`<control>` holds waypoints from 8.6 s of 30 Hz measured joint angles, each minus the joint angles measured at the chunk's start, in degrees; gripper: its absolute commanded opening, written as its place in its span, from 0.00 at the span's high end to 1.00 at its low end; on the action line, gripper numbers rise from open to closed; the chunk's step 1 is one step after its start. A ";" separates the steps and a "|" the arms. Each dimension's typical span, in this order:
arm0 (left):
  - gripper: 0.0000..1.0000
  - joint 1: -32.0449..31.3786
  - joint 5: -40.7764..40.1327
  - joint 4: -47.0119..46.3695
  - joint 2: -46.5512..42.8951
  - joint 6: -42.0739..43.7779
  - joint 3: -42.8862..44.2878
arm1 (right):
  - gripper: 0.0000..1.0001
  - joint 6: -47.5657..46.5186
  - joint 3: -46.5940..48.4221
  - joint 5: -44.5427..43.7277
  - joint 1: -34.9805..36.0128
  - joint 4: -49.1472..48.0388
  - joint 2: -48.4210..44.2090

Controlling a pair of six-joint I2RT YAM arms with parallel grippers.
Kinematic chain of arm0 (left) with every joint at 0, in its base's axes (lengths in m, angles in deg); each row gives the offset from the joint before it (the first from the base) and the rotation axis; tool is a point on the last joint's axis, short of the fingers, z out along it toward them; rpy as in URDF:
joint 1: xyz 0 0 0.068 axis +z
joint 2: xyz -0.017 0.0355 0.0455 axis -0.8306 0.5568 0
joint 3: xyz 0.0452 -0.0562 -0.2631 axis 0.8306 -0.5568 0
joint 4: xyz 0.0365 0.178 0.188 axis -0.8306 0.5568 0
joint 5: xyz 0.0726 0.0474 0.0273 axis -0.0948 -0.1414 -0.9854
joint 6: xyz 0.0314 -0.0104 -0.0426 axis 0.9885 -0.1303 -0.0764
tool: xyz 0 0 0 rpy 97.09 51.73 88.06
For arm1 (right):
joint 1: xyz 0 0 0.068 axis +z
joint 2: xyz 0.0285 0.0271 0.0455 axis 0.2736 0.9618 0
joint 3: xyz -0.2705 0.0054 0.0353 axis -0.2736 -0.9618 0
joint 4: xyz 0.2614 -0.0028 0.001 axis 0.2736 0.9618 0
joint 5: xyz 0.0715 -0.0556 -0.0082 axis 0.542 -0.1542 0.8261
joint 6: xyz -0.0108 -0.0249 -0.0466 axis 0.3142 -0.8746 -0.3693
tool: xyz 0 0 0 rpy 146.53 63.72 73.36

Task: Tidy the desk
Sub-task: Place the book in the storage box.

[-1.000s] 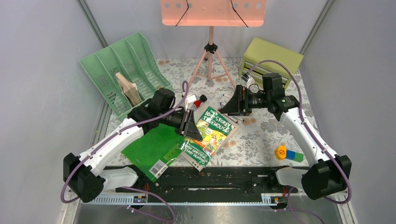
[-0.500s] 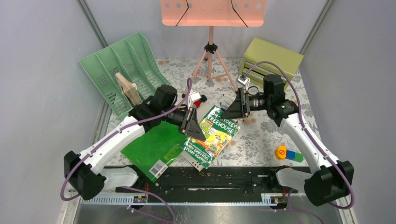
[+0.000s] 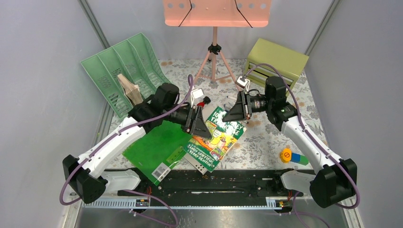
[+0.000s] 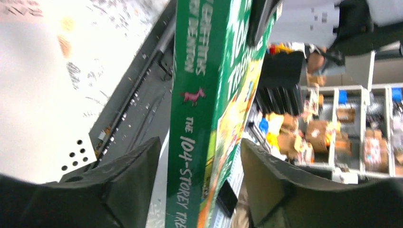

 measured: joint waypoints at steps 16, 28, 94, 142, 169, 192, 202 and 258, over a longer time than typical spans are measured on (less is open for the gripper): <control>0.09 7.93 -36.61 10.05 -9.40 -1.53 11.15 | 1.00 4.20 2.71 -10.84 -0.44 -1.53 -0.33; 0.06 12.41 -27.65 -4.00 -20.13 -14.47 -2.40 | 1.00 19.78 3.13 -28.57 -11.52 -7.23 -9.01; 1.00 14.84 -30.56 4.98 -12.04 -13.88 -1.46 | 0.00 10.97 -3.39 -37.73 -13.03 20.85 -11.78; 1.00 24.65 -64.61 46.58 -7.61 0.31 14.43 | 0.01 -8.00 -9.20 -43.04 -13.03 37.27 -7.52; 1.00 42.58 -68.15 48.54 2.67 3.54 29.40 | 0.01 -8.79 -11.34 -41.57 -13.03 36.44 -8.02; 1.00 44.02 -59.98 41.64 15.78 6.80 38.47 | 0.01 -8.79 -11.34 -41.57 -13.03 35.15 -7.23; 1.00 44.13 -55.25 39.26 17.20 6.54 39.52 | 0.01 -8.83 -11.26 -41.59 -13.03 34.86 -6.36; 0.86 45.53 -58.25 37.18 32.00 9.03 44.48 | 0.01 -9.70 -10.45 -41.53 -13.03 34.75 -5.14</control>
